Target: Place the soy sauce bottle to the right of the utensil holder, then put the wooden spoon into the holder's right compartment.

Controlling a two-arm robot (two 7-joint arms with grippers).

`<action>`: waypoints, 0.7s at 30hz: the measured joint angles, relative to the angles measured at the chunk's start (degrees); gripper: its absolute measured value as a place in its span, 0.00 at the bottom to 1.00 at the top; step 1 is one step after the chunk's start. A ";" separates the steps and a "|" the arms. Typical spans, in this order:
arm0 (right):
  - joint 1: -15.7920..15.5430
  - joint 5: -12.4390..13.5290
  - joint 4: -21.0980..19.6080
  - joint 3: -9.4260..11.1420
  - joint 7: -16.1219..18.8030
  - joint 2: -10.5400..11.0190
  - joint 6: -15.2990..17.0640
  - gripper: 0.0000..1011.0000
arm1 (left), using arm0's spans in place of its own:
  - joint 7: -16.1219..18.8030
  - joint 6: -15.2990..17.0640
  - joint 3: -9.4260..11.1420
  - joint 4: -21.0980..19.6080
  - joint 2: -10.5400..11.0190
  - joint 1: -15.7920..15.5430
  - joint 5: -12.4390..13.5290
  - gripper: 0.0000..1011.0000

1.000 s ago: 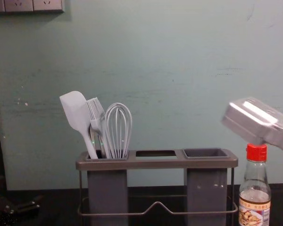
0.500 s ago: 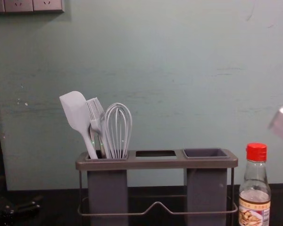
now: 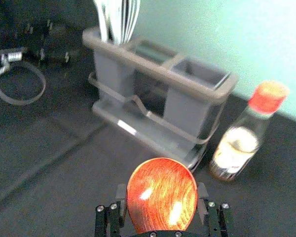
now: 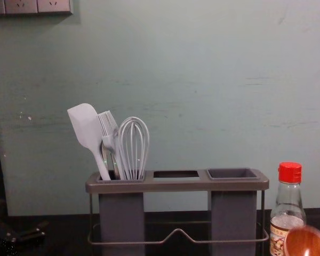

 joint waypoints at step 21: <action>-2.94 3.70 1.49 2.76 -3.28 -2.01 -13.13 0.83 | 0.00 0.00 0.00 0.00 0.00 0.00 0.00 0.99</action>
